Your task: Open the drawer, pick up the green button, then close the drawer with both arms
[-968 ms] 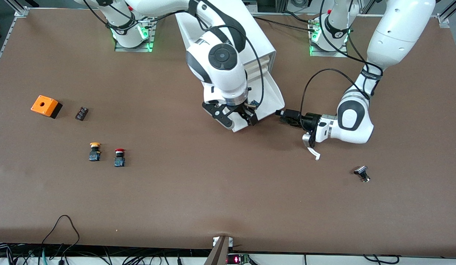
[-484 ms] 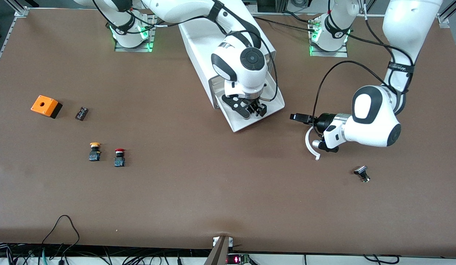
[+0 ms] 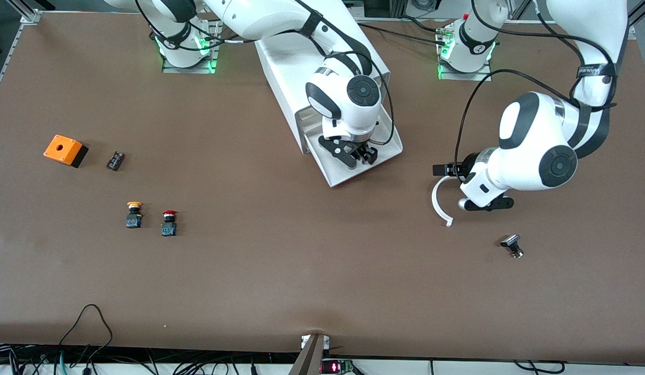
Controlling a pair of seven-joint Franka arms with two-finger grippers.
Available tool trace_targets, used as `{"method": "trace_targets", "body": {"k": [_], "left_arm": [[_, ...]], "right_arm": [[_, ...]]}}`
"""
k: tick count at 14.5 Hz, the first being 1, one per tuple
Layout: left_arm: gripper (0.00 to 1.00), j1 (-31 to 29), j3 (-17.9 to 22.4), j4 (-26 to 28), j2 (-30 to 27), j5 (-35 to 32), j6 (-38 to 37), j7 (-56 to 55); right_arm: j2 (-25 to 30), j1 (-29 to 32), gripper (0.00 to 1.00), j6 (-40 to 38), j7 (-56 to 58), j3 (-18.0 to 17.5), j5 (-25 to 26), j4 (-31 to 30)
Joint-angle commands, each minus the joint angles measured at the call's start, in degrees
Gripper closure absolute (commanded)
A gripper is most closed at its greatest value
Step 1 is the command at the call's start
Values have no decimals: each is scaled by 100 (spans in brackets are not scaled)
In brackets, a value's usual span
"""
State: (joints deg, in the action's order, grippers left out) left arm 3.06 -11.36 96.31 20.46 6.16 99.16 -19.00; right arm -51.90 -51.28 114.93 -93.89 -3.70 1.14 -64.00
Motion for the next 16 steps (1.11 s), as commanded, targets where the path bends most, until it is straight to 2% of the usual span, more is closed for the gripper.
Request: {"method": "trace_targets", "body": {"k": [1,2,3,6,7,10,12,14,16], "left_arm": [[0,256,46,-1110,212,-695,-878,-534],[0,230,46,-1428,370,-687,-1029,-534],[0,221,46,-1587,441,-704,-1039,-534],[0,204,73,-1607,459,-730,-987,-534],[0,204,73,-1546,477,-748,-943,-543],[0,160,64,-1361,450,-705,-591,-604],[0,168,55,-1291,459,-687,-574,-902],[0,186,46,-1133,442,-687,-338,-1018],[0,203,29,-730,354,-678,162,-1061]], "right_arm": [[13,-137,11,74,-147,36,80,-87],[13,-146,19,74,-139,36,88,-95],[13,-155,33,74,-112,36,88,-96],[31,-155,88,74,-59,36,88,-87],[48,-137,100,74,-33,45,88,-69],[171,-84,100,-5,-42,123,88,27],[302,-23,100,-215,-16,369,62,202],[460,309,100,-549,430,353,36,422],[776,678,100,-743,1350,326,-8,388]]}}
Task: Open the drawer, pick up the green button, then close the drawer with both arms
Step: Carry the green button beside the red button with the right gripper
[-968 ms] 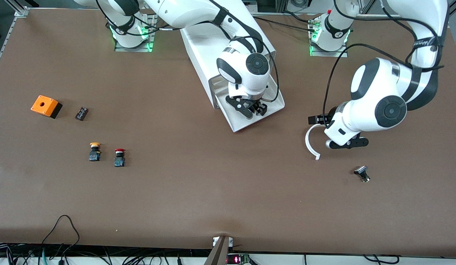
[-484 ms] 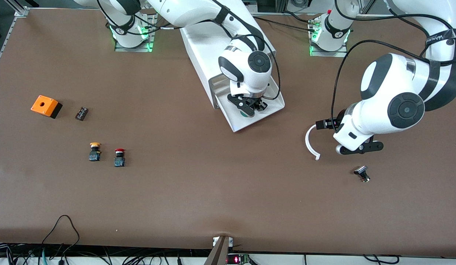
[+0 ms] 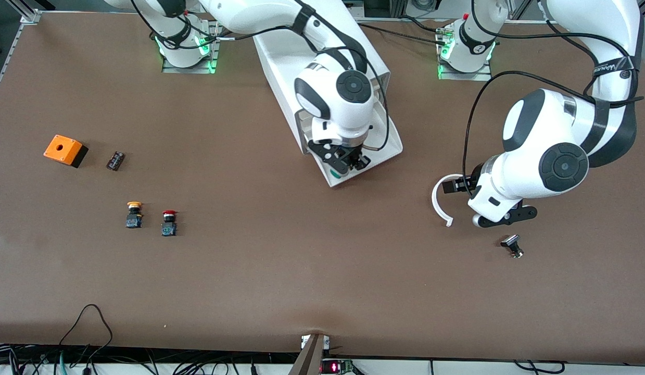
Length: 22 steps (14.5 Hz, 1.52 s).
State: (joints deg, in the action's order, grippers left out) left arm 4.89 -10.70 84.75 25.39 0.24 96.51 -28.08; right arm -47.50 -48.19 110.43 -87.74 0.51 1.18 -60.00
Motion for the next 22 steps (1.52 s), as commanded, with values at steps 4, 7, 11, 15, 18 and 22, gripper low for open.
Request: {"method": "trace_targets", "body": {"k": [4,7,11,15,18,22], "left_arm": [[0,65,-414,1428,-254,-85,1806,-1108],[0,127,-722,2438,-219,-112,3500,-1796],[0,511,-767,2977,26,-112,4560,-2347],[0,962,-732,2959,255,-165,4648,-3124],[0,988,-767,2977,256,-165,4605,-3142],[0,970,-1109,2995,220,-156,4141,-3221]], "right_arm": [[925,932,100,-987,3149,11,-39,-607],[1619,1459,100,-971,4709,37,-65,-1634],[1929,1996,100,-621,5677,326,-65,-2576],[1816,2584,100,651,6863,582,-258,-3420],[1526,2893,100,1400,7340,573,-276,-3746],[1113,3139,100,1875,7858,564,-723,-3809]]}}
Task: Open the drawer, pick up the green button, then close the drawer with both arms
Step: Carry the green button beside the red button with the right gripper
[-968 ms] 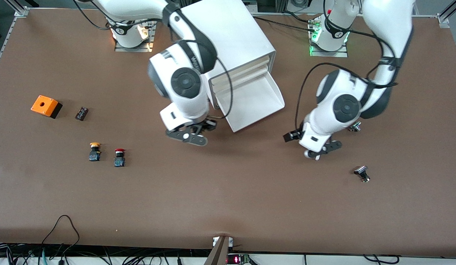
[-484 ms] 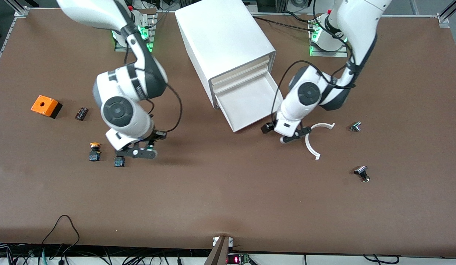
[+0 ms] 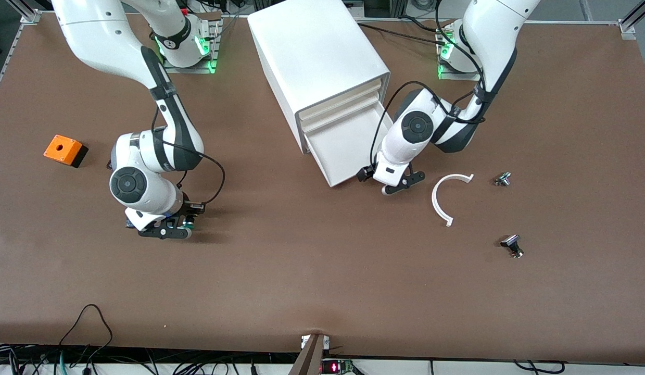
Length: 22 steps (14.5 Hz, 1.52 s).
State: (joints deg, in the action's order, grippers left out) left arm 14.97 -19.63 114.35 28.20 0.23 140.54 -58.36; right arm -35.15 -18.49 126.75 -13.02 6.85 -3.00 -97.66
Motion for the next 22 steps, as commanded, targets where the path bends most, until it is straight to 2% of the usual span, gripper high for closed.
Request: {"method": "trace_targets", "body": {"k": [1,3,4,5,6,7,9,13,16,22], "left_arm": [[0,-29,-287,35,-60,-155,-325,-193],[0,-38,-392,35,-51,-138,-361,-202],[0,-29,-419,35,-51,-94,-430,-202],[0,-20,-454,35,-51,-76,-483,-202],[0,-38,-541,43,-51,-76,-501,-211],[0,-47,-629,35,-42,-67,-597,-228],[0,-21,-753,43,-16,-67,-668,-325],[0,-12,-1060,52,37,29,-739,-747],[0,-64,-1262,44,142,30,-739,-738],[0,-12,-1289,44,134,232,-739,-738]], "right_arm": [[-202,231,100,349,545,-70,-419,-43],[-299,284,100,447,625,-78,-578,-25],[-308,284,83,447,617,-79,-605,1],[-308,284,55,438,590,-79,-605,27],[-291,284,7,438,599,-79,-605,36],[-256,267,0,412,642,-79,-605,45],[103,267,0,237,669,-61,-605,89],[771,267,0,-685,687,-35,-491,546],[1351,258,0,-775,836,44,-350,634],[2125,249,0,-1520,547,203,-324,669]]}}
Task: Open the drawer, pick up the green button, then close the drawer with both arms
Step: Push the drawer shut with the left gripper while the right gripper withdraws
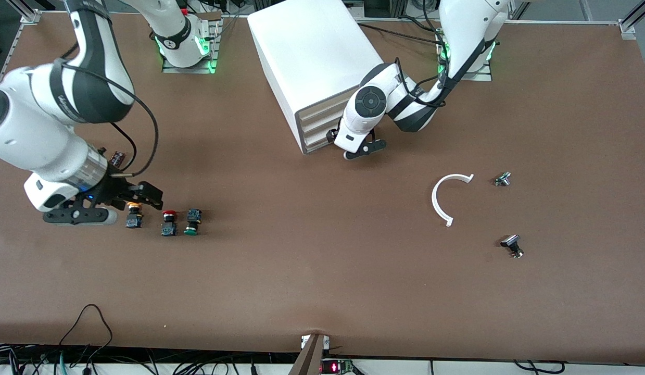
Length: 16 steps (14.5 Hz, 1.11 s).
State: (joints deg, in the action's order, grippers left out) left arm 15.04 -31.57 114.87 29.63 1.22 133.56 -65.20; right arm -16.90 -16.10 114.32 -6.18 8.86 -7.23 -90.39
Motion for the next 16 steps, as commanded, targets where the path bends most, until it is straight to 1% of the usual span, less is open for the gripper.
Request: {"method": "trace_targets", "body": {"k": [1,2,4,5,6,7,9,11,14,16], "left_arm": [[0,-18,-95,-8,-1,133,-41,-54],[0,-10,-95,-8,-1,141,-41,-54],[0,-27,-191,-8,8,150,-41,-54],[0,-27,-200,0,8,168,-41,-54],[0,-18,-209,-8,8,168,-41,-54],[0,-18,-209,-8,8,168,-41,-54],[0,-27,-209,-8,8,168,-41,-54],[0,-97,-209,-17,-18,168,-49,-2],[0,-369,-209,-209,-132,150,-206,60],[0,-457,-174,-604,-194,63,-837,69]], "right_arm": [[441,19,0,-383,-147,-7,238,-58],[573,19,0,-515,-155,-33,457,-58],[802,115,0,-848,-182,-77,547,-58],[951,342,0,-1094,-269,-277,547,-67],[1048,684,0,-1270,-339,-653,556,-58],[1214,966,0,-1402,-401,-953,600,-67],[1487,1388,0,-1710,-498,-1323,810,-93],[1672,1766,0,-1895,-498,-1596,837,-93],[1953,1856,0,-2167,-498,-1633,837,-137],[2225,1882,0,-2247,-446,-1580,820,-338]]}}
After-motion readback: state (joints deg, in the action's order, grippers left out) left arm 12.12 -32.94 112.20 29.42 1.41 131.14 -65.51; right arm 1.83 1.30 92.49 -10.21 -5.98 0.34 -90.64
